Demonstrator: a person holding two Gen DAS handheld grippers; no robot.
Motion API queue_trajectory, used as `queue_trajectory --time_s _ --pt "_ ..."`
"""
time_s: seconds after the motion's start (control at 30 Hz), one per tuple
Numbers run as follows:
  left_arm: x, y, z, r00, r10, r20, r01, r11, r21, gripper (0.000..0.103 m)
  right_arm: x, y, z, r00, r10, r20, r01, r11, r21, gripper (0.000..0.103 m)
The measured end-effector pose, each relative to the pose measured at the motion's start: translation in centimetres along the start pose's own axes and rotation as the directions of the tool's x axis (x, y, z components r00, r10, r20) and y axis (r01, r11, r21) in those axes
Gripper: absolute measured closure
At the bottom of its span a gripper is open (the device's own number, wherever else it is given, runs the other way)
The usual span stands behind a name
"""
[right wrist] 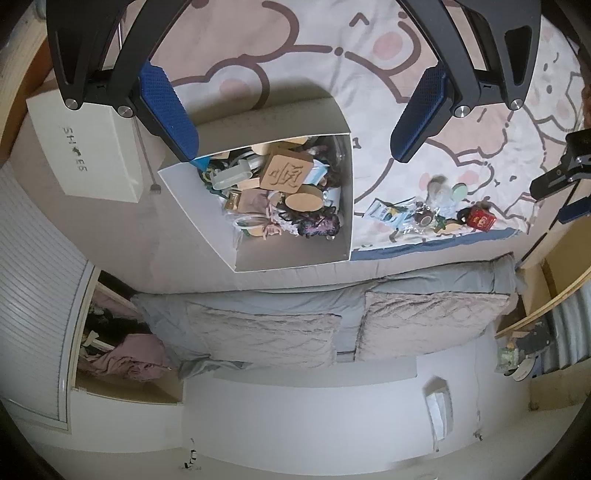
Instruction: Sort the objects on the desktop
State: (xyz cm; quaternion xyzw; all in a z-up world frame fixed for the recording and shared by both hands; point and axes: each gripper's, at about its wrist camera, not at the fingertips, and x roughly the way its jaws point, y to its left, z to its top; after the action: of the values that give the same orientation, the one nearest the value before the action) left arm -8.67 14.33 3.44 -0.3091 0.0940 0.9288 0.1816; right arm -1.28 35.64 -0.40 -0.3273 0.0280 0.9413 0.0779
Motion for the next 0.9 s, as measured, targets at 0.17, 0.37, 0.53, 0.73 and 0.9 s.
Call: queue_trajectory --time_s 0.17,0.37,0.53,0.73,0.9 --pt "-0.2 0.2 -0.1 1.0 -0.007 0.015 0.007 1.0 -0.011 0.0 0.2 0.5 0.0 1.0 -0.005 -0.008 0.005 1.0 -0.01 0.0" --pt "-0.4 0.3 -0.1 1.0 -0.011 0.028 0.011 1.0 -0.01 0.0 0.4 0.9 -0.1 1.0 -0.002 -0.019 0.002 1.0 -0.008 0.0" --pt "-0.2 0.6 -0.1 1.0 -0.011 0.019 0.012 1.0 -0.025 0.0 0.5 1.2 -0.2 1.0 -0.01 -0.026 0.009 1.0 -0.02 0.0" --pt "-0.1 0.8 -0.1 1.0 -0.016 0.014 0.017 0.999 -0.035 0.0 0.6 1.4 -0.3 0.999 -0.015 -0.032 0.014 1.0 -0.026 0.0" --pt "-0.2 0.9 -0.3 1.0 -0.02 0.021 0.021 0.999 -0.036 0.0 0.6 1.4 -0.3 0.999 -0.016 -0.033 0.015 1.0 -0.025 0.0"
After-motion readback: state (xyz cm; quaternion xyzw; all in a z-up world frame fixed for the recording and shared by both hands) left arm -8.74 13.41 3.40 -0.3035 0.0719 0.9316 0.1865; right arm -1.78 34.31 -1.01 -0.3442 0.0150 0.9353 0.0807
